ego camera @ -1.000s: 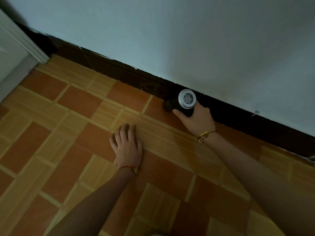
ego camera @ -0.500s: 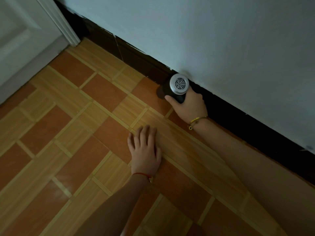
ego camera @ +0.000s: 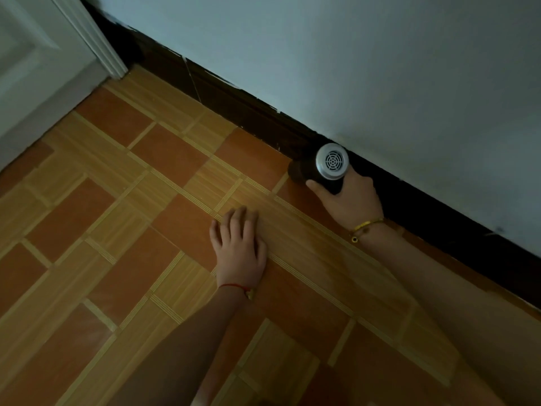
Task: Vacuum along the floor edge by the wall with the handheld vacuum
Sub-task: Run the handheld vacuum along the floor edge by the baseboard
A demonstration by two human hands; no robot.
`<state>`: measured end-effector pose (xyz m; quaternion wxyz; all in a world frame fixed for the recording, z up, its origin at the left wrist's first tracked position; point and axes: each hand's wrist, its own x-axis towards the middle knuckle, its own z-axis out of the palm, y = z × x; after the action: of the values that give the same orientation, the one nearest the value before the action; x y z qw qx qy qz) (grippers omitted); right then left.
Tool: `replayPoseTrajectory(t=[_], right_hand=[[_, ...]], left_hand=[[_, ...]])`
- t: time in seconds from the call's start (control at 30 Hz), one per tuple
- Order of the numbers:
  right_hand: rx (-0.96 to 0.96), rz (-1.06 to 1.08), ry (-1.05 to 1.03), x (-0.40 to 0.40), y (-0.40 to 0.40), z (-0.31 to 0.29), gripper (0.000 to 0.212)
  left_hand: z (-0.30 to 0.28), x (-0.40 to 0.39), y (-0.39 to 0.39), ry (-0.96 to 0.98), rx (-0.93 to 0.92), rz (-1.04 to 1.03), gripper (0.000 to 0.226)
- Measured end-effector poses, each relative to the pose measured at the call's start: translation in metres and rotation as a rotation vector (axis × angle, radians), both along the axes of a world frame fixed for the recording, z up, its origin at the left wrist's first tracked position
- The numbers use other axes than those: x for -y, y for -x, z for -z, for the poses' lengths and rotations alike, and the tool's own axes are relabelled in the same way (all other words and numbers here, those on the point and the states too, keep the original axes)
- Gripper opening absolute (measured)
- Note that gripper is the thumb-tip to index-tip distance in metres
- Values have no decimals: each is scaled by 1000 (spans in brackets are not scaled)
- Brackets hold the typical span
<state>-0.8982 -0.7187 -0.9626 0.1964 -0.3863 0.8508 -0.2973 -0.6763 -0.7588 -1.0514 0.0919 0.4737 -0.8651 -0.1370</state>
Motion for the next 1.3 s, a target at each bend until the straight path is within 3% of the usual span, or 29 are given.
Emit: replayPoseTrajectory(t=[0.53,0.73,0.93,1.17,1.3], right_hand=[[-56,261,-81,-134,11,-4,67],[-9,445,-24,-195,28,-2,68],[-16,459,-16,-233,28,-3,64],[30,486,-28,-283,36,-5,59],[-25,613,32,-304,36,-5,61]], left_hand=[[-9,-14,7,9,65,-6,45],[-18,-50,34,-13,-57,172,35],[-20,-103,77,-61,-53,354,51],[-8,-139,101,-84,-31,374,45],[-5,-142,101,-40,1,380,47]])
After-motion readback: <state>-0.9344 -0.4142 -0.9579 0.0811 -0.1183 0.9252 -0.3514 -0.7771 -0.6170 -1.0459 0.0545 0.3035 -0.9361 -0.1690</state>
